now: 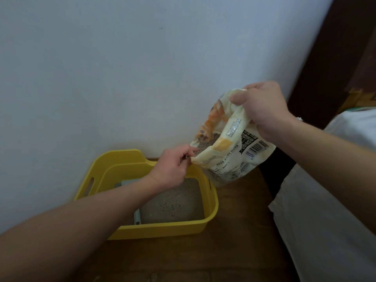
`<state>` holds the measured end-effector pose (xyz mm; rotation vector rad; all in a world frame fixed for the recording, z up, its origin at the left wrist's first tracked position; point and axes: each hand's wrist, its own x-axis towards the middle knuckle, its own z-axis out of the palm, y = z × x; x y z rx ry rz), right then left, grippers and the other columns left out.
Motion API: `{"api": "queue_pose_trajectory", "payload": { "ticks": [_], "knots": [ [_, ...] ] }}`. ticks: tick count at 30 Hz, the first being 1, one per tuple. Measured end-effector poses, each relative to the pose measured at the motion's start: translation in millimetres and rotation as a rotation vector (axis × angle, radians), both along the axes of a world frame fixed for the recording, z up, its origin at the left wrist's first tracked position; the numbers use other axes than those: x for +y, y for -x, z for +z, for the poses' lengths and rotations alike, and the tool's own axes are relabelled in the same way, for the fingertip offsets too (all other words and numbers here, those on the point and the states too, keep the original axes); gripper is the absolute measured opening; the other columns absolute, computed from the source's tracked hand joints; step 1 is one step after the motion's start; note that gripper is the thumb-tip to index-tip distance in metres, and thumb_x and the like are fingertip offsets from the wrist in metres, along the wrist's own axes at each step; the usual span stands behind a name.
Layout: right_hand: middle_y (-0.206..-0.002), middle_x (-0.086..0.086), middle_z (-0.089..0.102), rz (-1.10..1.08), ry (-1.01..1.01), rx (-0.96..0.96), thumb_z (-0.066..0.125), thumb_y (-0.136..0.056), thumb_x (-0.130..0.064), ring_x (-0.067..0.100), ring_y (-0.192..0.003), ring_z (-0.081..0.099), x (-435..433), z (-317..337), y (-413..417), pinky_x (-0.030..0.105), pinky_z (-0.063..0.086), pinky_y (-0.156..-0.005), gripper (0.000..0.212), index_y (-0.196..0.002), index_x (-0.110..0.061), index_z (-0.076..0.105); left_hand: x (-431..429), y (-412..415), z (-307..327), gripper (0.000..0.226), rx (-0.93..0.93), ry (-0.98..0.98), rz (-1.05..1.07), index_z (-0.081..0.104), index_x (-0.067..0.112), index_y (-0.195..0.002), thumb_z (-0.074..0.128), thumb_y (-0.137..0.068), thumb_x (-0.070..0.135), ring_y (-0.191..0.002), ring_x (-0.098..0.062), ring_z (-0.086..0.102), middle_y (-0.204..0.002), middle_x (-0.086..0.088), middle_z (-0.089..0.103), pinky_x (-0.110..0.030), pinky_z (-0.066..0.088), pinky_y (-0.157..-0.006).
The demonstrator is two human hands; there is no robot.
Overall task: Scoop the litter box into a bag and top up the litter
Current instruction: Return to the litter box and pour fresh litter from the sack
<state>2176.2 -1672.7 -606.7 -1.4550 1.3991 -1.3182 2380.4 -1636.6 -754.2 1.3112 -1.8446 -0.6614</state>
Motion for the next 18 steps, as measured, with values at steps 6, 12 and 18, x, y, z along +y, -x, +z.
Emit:
{"api": "queue_pose_trajectory", "payload": {
  "ticks": [6,12,18],
  "knots": [
    [-0.061,0.014,0.058,-0.001,0.041,-0.062,0.069,-0.068,-0.008,0.024,-0.056,0.058,5,15,6,0.038,0.048,-0.057,0.011,-0.065,0.001,0.063,0,-2,26,0.031,-0.053,0.050,-0.045,0.060,0.026,-0.080,0.056,-0.093,-0.002,-0.115,-0.012,0.063,-0.122,0.005,0.069,-0.042,0.055,-0.094],
    [-0.045,0.001,0.057,-0.026,0.045,-0.191,0.067,-0.076,0.001,0.022,-0.051,0.060,3,21,12,0.033,0.046,-0.056,0.027,-0.055,-0.011,0.055,-4,-17,60,0.019,-0.056,0.155,-0.009,0.058,0.016,-0.083,0.057,-0.096,0.002,-0.113,-0.006,0.063,-0.119,0.008,0.070,-0.023,0.051,-0.091],
    [-0.045,-0.002,0.049,-0.005,-0.015,-0.099,0.068,-0.078,-0.002,0.014,-0.042,0.047,0,-4,6,0.020,0.032,-0.042,0.034,-0.052,-0.013,0.051,2,-37,54,0.020,-0.160,0.126,0.022,0.060,0.014,-0.086,0.054,-0.095,-0.002,-0.116,-0.010,0.059,-0.123,0.006,0.067,-0.026,0.047,-0.094]
  ]
}}
